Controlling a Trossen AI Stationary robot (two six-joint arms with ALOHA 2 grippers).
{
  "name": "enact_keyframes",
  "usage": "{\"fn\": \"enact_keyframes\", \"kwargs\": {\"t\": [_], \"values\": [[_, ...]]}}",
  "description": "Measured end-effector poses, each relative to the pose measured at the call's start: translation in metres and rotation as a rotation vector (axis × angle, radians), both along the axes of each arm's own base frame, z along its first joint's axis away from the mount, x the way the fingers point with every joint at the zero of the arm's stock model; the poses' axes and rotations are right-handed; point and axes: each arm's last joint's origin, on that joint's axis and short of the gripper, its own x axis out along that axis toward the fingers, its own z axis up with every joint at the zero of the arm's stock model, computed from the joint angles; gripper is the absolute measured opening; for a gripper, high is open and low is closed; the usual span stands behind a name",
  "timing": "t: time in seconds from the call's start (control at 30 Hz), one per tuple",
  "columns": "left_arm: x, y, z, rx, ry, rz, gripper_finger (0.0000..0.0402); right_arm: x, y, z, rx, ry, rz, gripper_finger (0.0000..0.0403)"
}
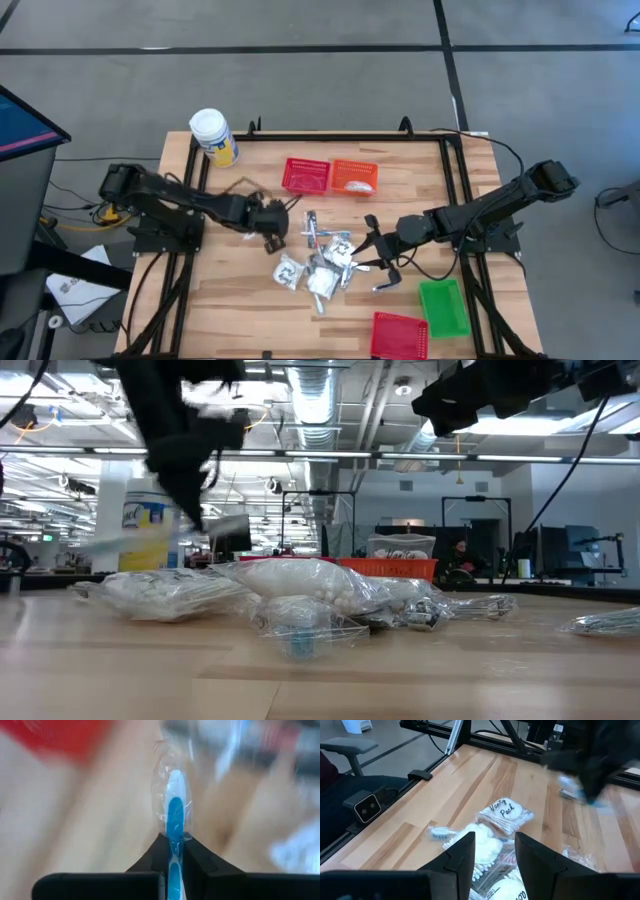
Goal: Pick & Place Travel size toiletries
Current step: Put the blue toothbrush into the top red bin
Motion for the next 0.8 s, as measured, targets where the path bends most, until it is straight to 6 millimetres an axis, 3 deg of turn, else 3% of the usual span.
{"fn": "enact_keyframes", "kwargs": {"t": [0.1, 0.23, 0.4, 0.67, 0.8], "values": [[0.006, 0.01, 0.022, 0.206, -0.057, -0.034, 0.0014, 0.001, -0.005, 0.0, -0.001, 0.003, -0.018, 0.013], [0.021, 0.033, 0.05, 0.297, -0.219, -0.081, 0.0014, 0.003, -0.012, -0.001, 0.004, 0.011, -0.051, 0.013], [0.037, 0.074, 0.059, 0.369, -0.319, -0.16, 0.0014, 0.003, -0.018, -0.005, 0.021, 0.065, -0.088, 0.0129], [0.048, 0.151, 0.031, 0.292, -0.362, -0.173, 0.0013, 0.002, -0.019, -0.007, 0.013, 0.091, -0.087, 0.0129], [0.052, 0.172, 0.006, 0.207, -0.328, -0.17, 0.0013, 0.002, -0.019, -0.007, 0.009, 0.092, -0.086, 0.013]]}}
